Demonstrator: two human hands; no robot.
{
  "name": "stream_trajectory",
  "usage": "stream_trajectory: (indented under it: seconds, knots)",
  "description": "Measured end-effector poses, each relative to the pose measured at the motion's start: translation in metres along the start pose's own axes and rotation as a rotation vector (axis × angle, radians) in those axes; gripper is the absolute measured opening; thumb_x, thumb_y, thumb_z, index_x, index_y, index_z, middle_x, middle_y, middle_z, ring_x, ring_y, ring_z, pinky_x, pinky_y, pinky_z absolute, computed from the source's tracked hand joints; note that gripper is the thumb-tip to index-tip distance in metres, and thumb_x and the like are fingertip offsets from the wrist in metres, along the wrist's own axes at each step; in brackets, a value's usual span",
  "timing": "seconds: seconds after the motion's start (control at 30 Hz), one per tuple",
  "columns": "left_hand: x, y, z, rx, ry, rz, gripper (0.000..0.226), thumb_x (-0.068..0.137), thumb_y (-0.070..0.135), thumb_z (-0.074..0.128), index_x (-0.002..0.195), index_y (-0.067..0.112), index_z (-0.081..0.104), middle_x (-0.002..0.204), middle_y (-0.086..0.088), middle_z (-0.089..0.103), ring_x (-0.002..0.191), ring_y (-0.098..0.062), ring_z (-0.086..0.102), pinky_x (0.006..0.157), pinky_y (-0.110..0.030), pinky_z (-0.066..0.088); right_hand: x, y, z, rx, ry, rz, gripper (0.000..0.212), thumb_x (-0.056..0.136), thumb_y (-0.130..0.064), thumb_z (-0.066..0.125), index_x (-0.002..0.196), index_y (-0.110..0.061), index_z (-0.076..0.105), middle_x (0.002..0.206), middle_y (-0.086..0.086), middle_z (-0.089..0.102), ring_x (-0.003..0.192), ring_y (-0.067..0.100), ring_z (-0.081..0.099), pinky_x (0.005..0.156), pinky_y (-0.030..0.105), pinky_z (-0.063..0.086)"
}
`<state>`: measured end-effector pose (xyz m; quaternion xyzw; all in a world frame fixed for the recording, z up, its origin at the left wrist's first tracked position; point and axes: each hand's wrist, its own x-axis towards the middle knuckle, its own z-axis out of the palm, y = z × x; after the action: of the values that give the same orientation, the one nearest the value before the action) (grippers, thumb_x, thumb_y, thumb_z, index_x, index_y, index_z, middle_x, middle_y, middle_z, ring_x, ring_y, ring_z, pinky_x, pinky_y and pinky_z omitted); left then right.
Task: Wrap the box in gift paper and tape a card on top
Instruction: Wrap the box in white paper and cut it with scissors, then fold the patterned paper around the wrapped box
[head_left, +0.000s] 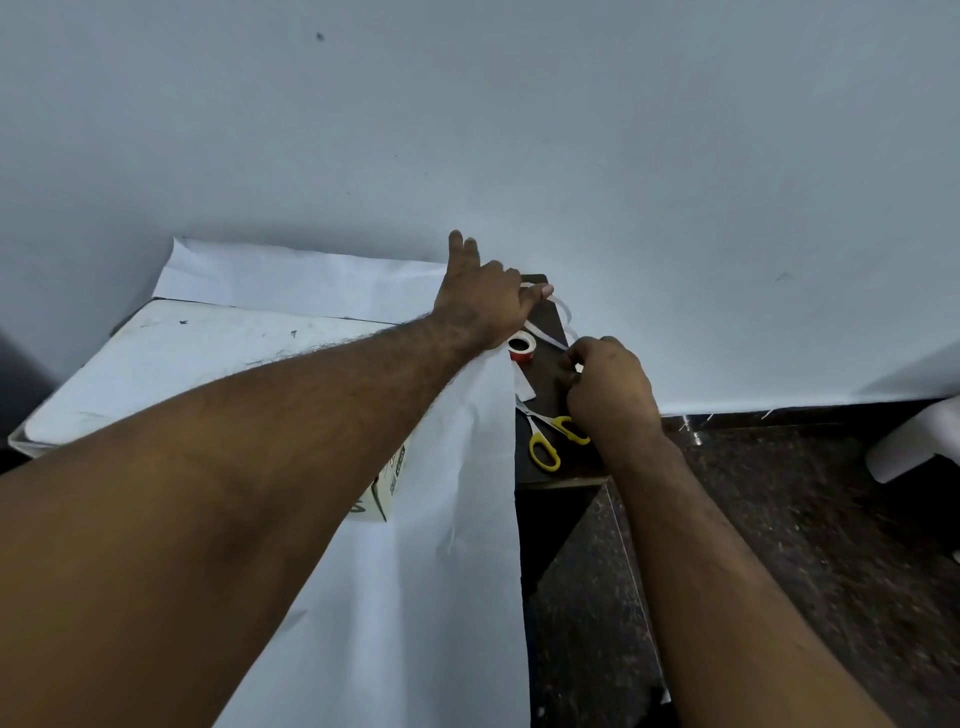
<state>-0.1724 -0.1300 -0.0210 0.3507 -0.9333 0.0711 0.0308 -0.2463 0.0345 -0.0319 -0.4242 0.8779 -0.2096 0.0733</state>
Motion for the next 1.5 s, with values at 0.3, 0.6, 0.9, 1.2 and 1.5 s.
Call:
stream_trajectory:
  seconds: [0.3,0.6,0.9,1.2,1.5]
  knots:
    - [0.002,0.002,0.008,0.003,0.034,0.359,0.032,0.107,0.034,0.039,0.124,0.026,0.065,0.114,-0.001,0.067,0.123,-0.025,0.054,0.112,-0.05,0.019,-0.001,-0.002,0.003,0.073,0.049,-0.057,0.034,0.091,0.003,0.052,0.12,-0.011,0.061,0.122,0.014,0.05,0.104,0.035,0.056,0.074,0.036,0.042]
    - [0.007,0.002,-0.009,0.158,-0.15,0.118,0.067,0.11,0.05,0.014,0.119,0.014,0.069,0.118,-0.015,0.07,0.141,-0.033,0.041,0.122,-0.058,-0.002,0.007,0.003,0.012,0.098,0.004,-0.013,0.032,0.097,-0.011,0.055,0.128,-0.009,0.061,0.13,0.017,0.05,0.113,0.036,0.057,0.085,0.038,0.047]
    - [0.002,-0.005,0.003,0.168,-0.182,-0.111,0.095,0.101,0.066,0.0,0.12,0.006,0.072,0.142,-0.027,0.055,0.155,-0.039,0.012,0.121,-0.058,-0.007,0.009,-0.001,0.014,0.098,-0.015,-0.035,0.033,0.097,-0.014,0.057,0.13,-0.008,0.058,0.131,0.016,0.05,0.115,0.035,0.055,0.089,0.04,0.048]
    - [0.005,-0.001,0.011,0.118,0.062,-0.063,0.074,0.107,0.058,0.019,0.13,0.001,0.059,0.142,-0.024,0.054,0.148,-0.039,0.027,0.121,-0.057,0.013,0.01,-0.004,0.016,0.075,-0.021,-0.036,0.034,0.097,-0.016,0.057,0.13,-0.006,0.055,0.13,0.018,0.051,0.118,0.038,0.053,0.091,0.045,0.049]
    - [-0.008,-0.013,-0.006,0.099,0.144,-0.065,0.093,0.096,0.064,-0.001,0.132,0.002,0.059,0.148,-0.022,0.049,0.149,-0.037,0.028,0.118,-0.057,0.014,0.003,-0.009,0.015,0.123,-0.012,-0.06,0.032,0.098,-0.019,0.058,0.126,-0.005,0.058,0.124,0.018,0.056,0.115,0.037,0.055,0.089,0.041,0.047]
